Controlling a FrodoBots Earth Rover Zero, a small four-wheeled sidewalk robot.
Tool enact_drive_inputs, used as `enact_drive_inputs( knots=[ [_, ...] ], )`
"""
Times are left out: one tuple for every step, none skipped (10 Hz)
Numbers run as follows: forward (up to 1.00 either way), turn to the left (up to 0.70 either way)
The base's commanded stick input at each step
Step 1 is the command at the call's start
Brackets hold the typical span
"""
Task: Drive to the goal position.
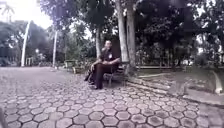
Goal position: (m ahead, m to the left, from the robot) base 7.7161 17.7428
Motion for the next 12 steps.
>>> enact_drive_inputs(
  knots=[
    [0.45,0.27],
    [0.45,0.27],
    [0.45,0.27],
    [0.70,0.14],
    [0.70,0.14],
    [0.70,0.14],
    [0.70,0.14],
    [0.70,0.14],
    [0.70,0.14],
    [0.70,0.14],
    [0.70,0.14],
    [0.70,0.14]
  ],
)
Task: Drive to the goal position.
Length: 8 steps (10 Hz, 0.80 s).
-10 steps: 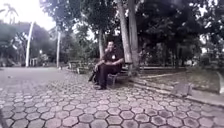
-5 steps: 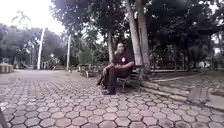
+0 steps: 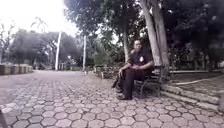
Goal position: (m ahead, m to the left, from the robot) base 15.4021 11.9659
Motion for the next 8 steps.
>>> enact_drive_inputs(
  knots=[
    [0.70,0.00],
    [0.70,0.00],
    [0.70,0.00],
    [0.70,0.00],
    [0.70,0.00],
    [0.70,0.00],
    [0.70,0.00],
    [0.70,0.00]
  ],
)
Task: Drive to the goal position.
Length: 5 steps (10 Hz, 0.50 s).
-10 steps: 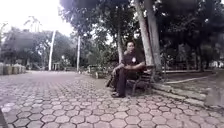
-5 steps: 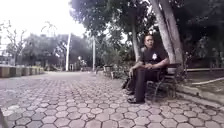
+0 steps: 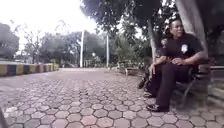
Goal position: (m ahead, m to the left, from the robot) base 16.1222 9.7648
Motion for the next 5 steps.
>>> enact_drive_inputs(
  knots=[
    [0.70,0.00],
    [0.70,0.00],
    [0.70,0.00],
    [0.70,0.00],
    [0.70,0.00]
  ],
)
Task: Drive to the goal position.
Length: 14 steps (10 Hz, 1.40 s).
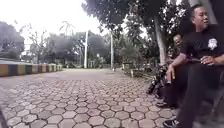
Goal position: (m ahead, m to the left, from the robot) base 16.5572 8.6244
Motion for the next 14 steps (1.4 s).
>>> enact_drive_inputs(
  knots=[
    [0.70,0.00],
    [0.70,0.00],
    [0.70,0.00],
    [0.70,0.00],
    [0.70,0.00],
    [0.70,0.00],
    [0.70,0.00],
    [0.70,0.00],
    [0.70,0.00],
    [0.70,0.00],
    [0.70,0.00],
    [0.70,0.00],
    [0.70,0.00],
    [0.70,0.00]
  ],
)
